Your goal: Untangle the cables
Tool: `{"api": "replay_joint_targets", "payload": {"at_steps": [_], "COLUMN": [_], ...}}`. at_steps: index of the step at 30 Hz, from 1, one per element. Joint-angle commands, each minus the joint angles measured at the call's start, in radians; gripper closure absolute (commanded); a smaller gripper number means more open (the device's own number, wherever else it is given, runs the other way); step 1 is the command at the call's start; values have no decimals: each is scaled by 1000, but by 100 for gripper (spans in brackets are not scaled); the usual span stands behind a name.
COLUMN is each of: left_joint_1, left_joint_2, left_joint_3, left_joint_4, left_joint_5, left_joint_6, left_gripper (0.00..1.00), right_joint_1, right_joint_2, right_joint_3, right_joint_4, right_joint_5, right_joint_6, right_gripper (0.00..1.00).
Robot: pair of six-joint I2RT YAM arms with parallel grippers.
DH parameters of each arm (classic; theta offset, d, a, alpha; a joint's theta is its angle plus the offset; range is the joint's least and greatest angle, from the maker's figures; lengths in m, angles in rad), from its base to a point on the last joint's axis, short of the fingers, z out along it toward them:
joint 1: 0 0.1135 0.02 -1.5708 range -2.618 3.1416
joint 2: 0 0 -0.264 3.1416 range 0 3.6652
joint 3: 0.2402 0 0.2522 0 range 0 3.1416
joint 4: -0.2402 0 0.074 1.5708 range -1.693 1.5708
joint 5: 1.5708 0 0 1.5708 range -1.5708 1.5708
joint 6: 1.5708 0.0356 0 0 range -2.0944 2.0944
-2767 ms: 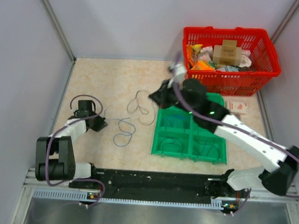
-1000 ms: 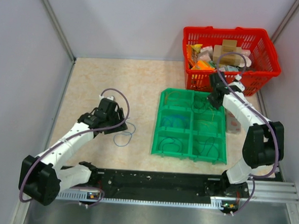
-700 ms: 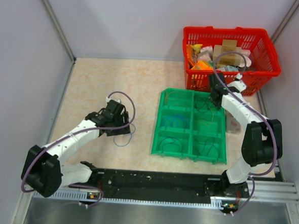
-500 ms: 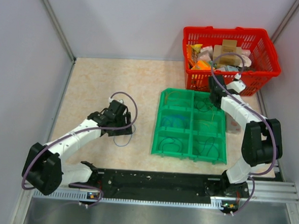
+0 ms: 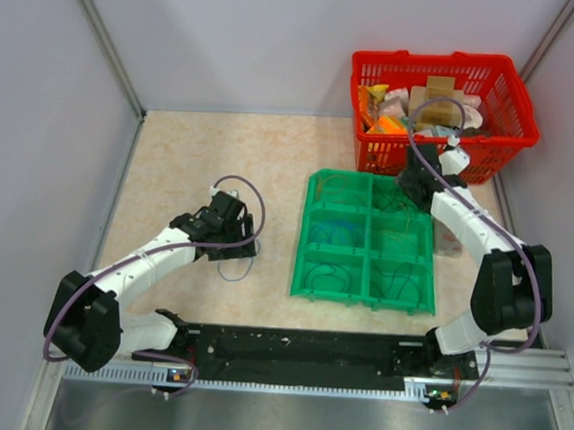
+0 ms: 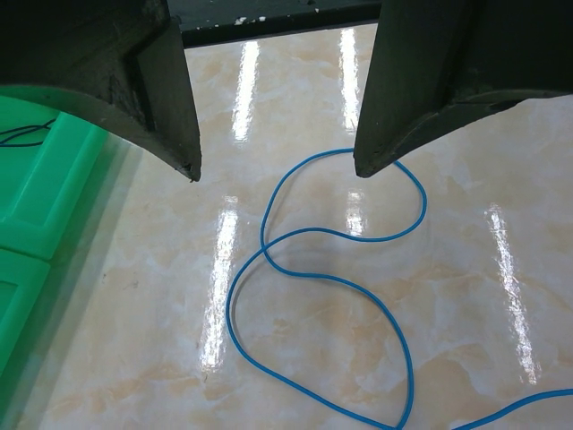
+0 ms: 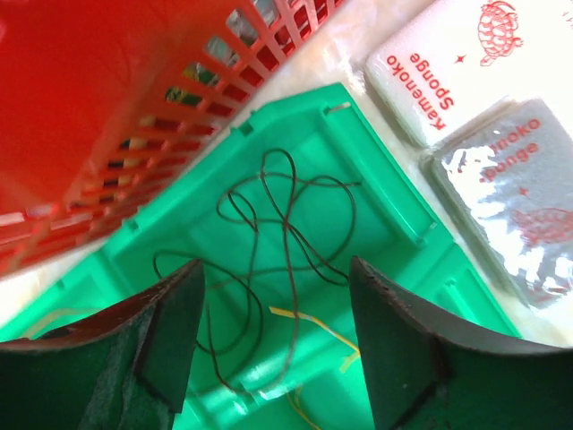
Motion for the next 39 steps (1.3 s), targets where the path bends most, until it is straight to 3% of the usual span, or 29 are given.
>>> {"api": "replay_joint_targets", "payload": {"at_steps": [1, 5, 10, 13, 17, 20, 23, 27, 33, 39], "left_joint_1": [-6, -6, -6, -6, -6, -6, -6, -5, -6, -6], "left_joint_2": [-9, -9, -9, -21, -20, -18, -17, -21, -15, -12], "left_joint_3": [33, 32, 26, 12, 4, 6, 10, 10, 12, 9], "left_joint_4": [39, 46, 48, 50, 54, 62, 63, 62, 66, 68], "left_joint_5": [4, 9, 24, 12, 24, 39, 42, 42, 39, 32], "left_joint_6": [13, 23, 29, 15, 12, 13, 13, 15, 19, 24], "left_gripper": [27, 30, 32, 25, 24, 26, 27, 27, 28, 28], "right_joint_1": [-8, -6, -6, -6, -5, -5, 8, 38, 69, 71], "right_joint_2": [-149, -199, -185, -153, -128, -114, -107, -145, -203, -255], "right_joint_3": [-60, -125, -171, -192, -206, -215, -224, -234, -240, -284], "right_joint_4": [-18, -25, -27, -24, -10, 10, 18, 13, -11, -47], "right_joint_5": [-82, -146, -191, -203, -162, -157, -160, -130, -138, -316], "right_joint_6": [-178, -266, -316, -329, -342, -346, -356, -375, -410, -399], "right_gripper": [39, 53, 53, 51, 53, 65, 85, 100, 100, 100]}}
